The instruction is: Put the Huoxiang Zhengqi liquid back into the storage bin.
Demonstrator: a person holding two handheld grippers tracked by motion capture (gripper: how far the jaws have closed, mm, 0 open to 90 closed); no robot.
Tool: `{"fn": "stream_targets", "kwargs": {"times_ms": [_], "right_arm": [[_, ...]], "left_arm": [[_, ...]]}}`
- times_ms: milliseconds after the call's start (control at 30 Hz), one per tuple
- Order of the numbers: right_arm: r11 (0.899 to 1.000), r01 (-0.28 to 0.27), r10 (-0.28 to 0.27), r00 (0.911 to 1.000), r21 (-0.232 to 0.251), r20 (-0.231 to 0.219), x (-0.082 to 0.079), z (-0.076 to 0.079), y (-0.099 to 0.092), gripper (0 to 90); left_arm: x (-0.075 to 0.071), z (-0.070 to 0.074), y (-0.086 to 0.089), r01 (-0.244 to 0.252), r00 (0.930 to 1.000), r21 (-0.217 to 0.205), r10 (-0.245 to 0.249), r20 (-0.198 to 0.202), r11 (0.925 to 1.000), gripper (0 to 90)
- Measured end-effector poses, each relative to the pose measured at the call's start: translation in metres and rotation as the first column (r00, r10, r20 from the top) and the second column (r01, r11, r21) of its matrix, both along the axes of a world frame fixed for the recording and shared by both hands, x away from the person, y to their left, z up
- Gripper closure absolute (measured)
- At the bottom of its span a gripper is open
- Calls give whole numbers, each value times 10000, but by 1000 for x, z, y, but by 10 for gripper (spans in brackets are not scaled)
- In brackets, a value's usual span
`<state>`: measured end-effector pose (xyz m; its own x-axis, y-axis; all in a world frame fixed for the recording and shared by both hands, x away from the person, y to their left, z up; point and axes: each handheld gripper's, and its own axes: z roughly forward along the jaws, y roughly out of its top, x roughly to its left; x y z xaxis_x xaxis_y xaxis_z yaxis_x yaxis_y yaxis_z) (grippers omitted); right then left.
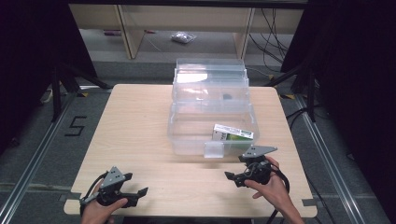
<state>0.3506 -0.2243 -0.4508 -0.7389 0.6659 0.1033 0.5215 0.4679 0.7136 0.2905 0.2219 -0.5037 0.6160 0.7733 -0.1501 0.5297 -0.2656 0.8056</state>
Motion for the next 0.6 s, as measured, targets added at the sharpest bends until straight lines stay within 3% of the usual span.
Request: {"fn": "stream_targets", "kwargs": {"times_ms": [67,100,167,267,467,500,567,600], "right_arm": [[9999,141,-142,9997,-54,-179,-2,-2,-1,170],[9999,116,-116,9999,82,78,-1,-5,-2,170],[10000,32,-32,10000,33,28,-2,-6,-6,170],[9992,388,-386,9990,91,-233,-6,-10,-10,170],[9987,497,-494,9980,61,-383,-10,-16,-14,170],[9975,691,-681,9956,147,-641,-13,-17,-14,170],[9986,511,-509,9984,93,-257,-12,-18,-17,170],[9978,642,-634,9973,187,-380,-14,-19,-17,169]], "left_arm": [[0,0,0,-3,10000,-5,3,-14,10000,156],[0,0,0,-21,10000,-7,21,-29,10000,156],[0,0,0,9,10000,13,-9,1,10000,156],[0,0,0,12,10000,36,-12,-5,10000,156],[0,0,0,67,10000,65,-67,16,10000,156],[0,0,0,26,10000,47,-26,-8,10000,157],[0,0,0,55,10000,62,-55,8,10000,156],[0,0,0,45,10000,107,-45,17,9999,157]]}}
